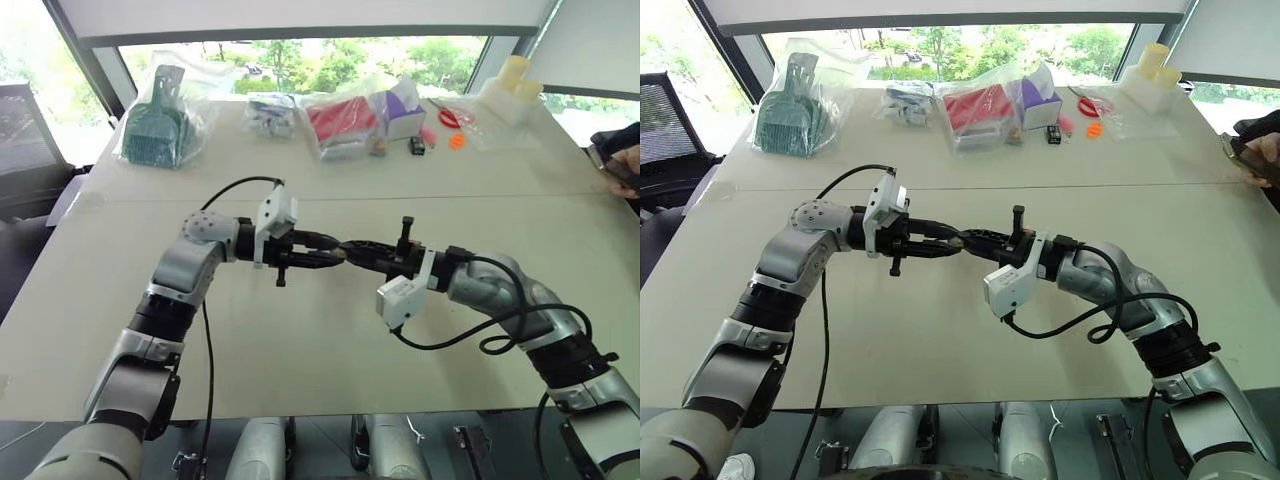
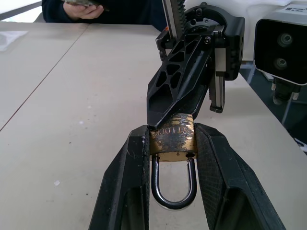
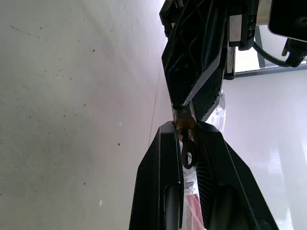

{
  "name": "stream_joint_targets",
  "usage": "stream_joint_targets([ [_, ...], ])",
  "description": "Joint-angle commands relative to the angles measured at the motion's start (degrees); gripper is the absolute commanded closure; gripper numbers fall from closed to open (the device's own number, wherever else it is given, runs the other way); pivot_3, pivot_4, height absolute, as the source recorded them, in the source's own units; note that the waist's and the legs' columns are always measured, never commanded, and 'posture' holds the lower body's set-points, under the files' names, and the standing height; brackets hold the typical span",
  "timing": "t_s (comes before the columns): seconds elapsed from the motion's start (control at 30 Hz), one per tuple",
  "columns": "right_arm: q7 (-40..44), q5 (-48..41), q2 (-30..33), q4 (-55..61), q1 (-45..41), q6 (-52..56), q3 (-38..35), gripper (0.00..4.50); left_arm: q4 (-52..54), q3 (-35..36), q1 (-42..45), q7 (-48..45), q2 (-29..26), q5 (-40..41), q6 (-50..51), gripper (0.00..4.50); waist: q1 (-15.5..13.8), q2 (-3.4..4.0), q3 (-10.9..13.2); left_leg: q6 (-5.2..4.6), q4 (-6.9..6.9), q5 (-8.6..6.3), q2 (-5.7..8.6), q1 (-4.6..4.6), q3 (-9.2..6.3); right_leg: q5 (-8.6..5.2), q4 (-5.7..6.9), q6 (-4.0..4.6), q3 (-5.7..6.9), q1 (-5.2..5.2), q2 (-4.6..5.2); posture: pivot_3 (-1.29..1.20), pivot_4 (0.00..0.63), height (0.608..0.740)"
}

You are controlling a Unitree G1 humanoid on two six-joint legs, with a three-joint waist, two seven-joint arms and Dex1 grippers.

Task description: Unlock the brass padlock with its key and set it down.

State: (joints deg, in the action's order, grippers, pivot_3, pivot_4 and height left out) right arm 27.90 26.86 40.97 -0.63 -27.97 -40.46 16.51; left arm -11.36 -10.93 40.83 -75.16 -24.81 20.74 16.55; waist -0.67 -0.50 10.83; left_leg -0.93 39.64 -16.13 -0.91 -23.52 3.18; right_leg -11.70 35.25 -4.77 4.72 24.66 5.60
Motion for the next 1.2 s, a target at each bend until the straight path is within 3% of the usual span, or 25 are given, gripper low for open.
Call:
stream_joint_targets([
  [0.03, -1.16, -0.77, -0.97, 1.22, -1.74, -1.33, -1.3, 4.43, 1.93, 0.23, 0.77, 0.01, 0.25, 0.36, -0.09, 3.75, 0.03, 0.0, 0.0, 0.0, 0.0, 0.0, 0.0, 0.0, 0.0, 0.0, 0.0, 0.0, 0.0, 0.0, 0.0, 0.0, 0.15, 0.74],
  [0.13, -0.84, -0.87, -0.92, 1.39, -1.6, -1.24, -1.23, 4.43, 1.9, -0.13, 0.57, 0.21, 0.0, -0.22, 0.34, 3.75, 0.03, 0.0, 0.0, 0.0, 0.0, 0.0, -0.01, 0.01, 0.0, 0.0, 0.01, 0.0, 0.0, 0.0, 0.0, 0.0, 0.15, 0.74],
  [0.4, -0.45, -0.69, -0.89, 1.07, -1.39, -1.18, -1.34, 4.5, 3.14, 1.05, -0.4, 0.85, -1.57, 0.02, 1.56, 0.06, 0.04, 0.0, 0.0, 0.0, 0.0, 0.0, 0.0, 0.01, 0.0, 0.0, 0.01, 0.0, 0.0, 0.0, 0.0, 0.0, 0.15, 0.74],
  [0.53, -0.39, -0.55, -0.74, 0.46, -1.21, -0.96, -1.36, 4.5, 5.32, 3.72, -1.1, 2.17, -2.87, 2.06, 2.99, 0.02, 0.03, 0.0, 0.0, 0.0, 0.0, 0.0, -0.02, 0.01, -0.01, 0.0, 0.01, 0.0, 0.0, 0.0, 0.0, 0.0, 0.15, 0.74],
  [0.63, -0.38, -0.55, -0.65, 0.21, -0.93, -0.83, -1.37, 4.5, 7.86, 5.76, -2.03, 2.49, -4.45, 4.29, 5.26, 0.8, 0.06, 0.0, 0.0, 0.0, 0.0, 0.0, -0.02, 0.01, -0.01, 0.0, 0.01, 0.0, -0.01, 0.0, 0.0, 0.0, 0.15, 0.74],
  [0.9, -0.33, -0.75, -0.9, -0.42, -1.22, -0.59, -1.24, 4.5, 10.59, 5.69, -3.52, 3.33, -5.75, 4.7, 6.51, 4.28, 0.0, 0.0, 0.0, 0.01, 0.0, 0.01, -0.02, 0.01, 0.0, 0.0, 0.01, 0.0, -0.02, -0.01, 0.01, 0.0, 0.15, 0.74],
  [1.2, -0.13, -0.79, -1.14, -0.56, -1.67, -0.17, -1.26, 4.5, 9.39, 1.84, -5.74, 3.48, -5.01, 0.75, 2.73, 4.41, -0.01, 0.0, 0.0, 0.01, 0.0, 0.01, -0.02, 0.01, 0.0, 0.0, 0.01, 0.01, -0.02, 0.0, 0.0, 0.0, 0.15, 0.74],
])
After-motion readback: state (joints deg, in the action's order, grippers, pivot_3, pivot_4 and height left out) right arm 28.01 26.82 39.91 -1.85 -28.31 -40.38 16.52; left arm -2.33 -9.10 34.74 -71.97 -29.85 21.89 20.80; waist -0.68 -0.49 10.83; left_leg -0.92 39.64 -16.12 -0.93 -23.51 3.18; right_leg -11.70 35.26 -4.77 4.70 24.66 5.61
